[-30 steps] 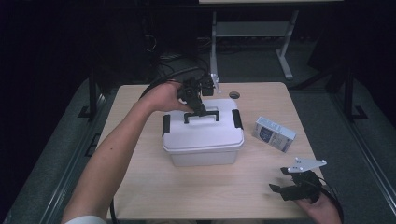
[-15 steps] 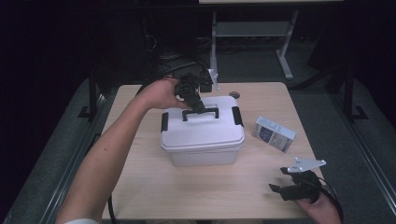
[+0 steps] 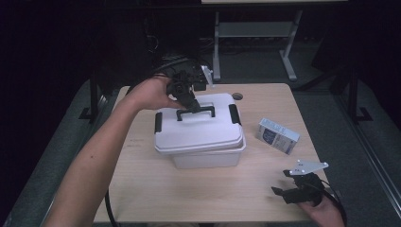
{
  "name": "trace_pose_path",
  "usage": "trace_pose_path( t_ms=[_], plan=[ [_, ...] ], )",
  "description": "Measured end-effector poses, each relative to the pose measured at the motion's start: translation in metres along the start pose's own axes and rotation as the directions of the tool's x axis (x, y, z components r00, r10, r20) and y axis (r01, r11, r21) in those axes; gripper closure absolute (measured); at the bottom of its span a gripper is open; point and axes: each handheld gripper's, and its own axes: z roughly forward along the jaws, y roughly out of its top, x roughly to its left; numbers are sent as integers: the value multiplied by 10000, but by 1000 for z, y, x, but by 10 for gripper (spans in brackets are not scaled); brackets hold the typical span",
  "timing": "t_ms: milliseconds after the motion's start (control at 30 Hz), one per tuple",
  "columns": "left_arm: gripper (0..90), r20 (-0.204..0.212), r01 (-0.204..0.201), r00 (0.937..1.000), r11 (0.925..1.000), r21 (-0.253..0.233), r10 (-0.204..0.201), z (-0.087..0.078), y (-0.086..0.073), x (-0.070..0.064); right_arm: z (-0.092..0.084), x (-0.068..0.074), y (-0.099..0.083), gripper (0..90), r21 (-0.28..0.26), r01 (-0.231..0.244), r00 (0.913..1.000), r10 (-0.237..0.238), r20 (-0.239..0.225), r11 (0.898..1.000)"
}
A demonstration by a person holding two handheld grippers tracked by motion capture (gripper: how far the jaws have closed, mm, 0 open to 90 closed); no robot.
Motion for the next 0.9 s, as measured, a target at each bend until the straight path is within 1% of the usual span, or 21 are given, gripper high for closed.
trace_pose_path(
  t_ms=[67, 200, 533, 600, 667, 900],
  plan=[
    [849, -79, 6, 10000, 10000, 94, -6, -6, -3, -2, 0, 0, 0, 214, -13, -2, 10000, 2, 6, 10000],
    [850, -242, 120, 9996, 9999, 69, -118, -13, -10, -5, 1, 0, 1, 214, 25, 33, 10000, -33, -11, 10000],
    [850, -499, 553, 9972, 9984, 81, -549, -32, -33, -12, 0, 0, 0, 214, -18, -18, 10000, 18, 0, 10000],
    [850, -566, 550, 9969, 9984, 100, -544, -36, -38, -13, 0, -1, 0, 214, 11, -7, 10000, 7, 20, 10000],
    [850, -600, 703, 9957, 9975, 16, -700, -39, -43, -15, 0, 0, 0, 213, 8, 31, 10000, -31, 37, 10000],
    [850, -800, 967, 9921, 9953, -10, -964, -50, -61, -20, 2, 0, 1, 213, 103, 42, 10000, -42, 25, 9999]
  ],
)
